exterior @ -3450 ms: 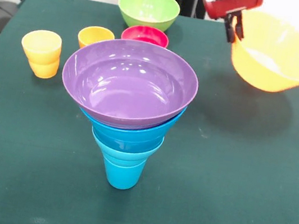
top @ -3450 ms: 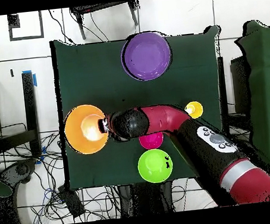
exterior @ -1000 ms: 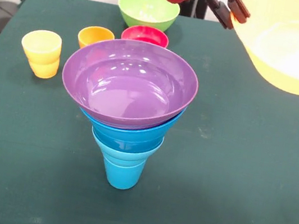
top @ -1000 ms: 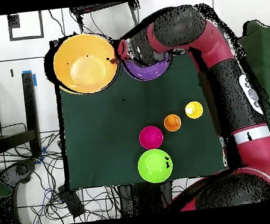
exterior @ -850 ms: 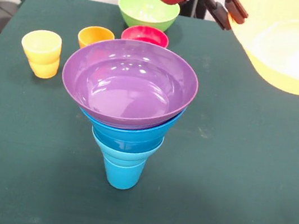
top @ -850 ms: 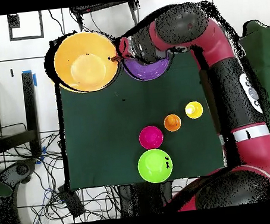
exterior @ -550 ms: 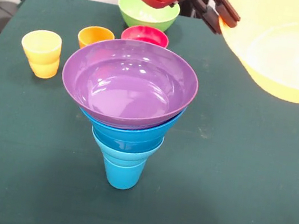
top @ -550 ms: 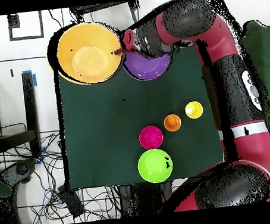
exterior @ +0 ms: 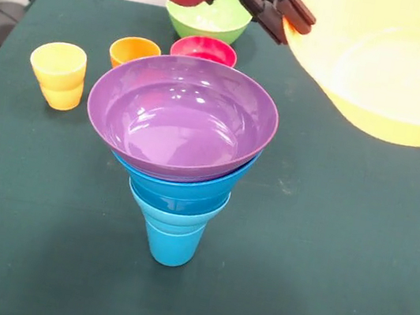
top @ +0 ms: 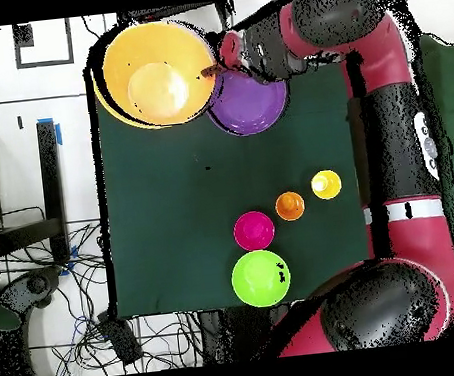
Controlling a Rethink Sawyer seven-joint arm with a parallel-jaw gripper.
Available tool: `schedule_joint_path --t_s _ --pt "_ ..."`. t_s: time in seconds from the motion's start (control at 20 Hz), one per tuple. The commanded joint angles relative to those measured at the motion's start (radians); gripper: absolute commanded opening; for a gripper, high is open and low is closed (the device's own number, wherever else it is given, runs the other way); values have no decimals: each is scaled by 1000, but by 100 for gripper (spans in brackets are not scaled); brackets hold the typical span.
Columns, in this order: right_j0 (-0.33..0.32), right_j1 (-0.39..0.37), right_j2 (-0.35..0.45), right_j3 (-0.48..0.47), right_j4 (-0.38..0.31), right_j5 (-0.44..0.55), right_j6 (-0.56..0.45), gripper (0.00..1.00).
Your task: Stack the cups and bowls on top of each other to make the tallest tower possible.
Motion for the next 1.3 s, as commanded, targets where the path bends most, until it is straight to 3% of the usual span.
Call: schedule_joint_path --t_s 0.05,0.35,0.95,1.3 --pt "38 2 15 -117 -73 107 -271 0" --pt "31 -10 14 -134 -110 103 -315 0" --pt "26 23 35 -273 -198 232 -420 0" --pt "6 21 35 -278 -217 257 -460 0"
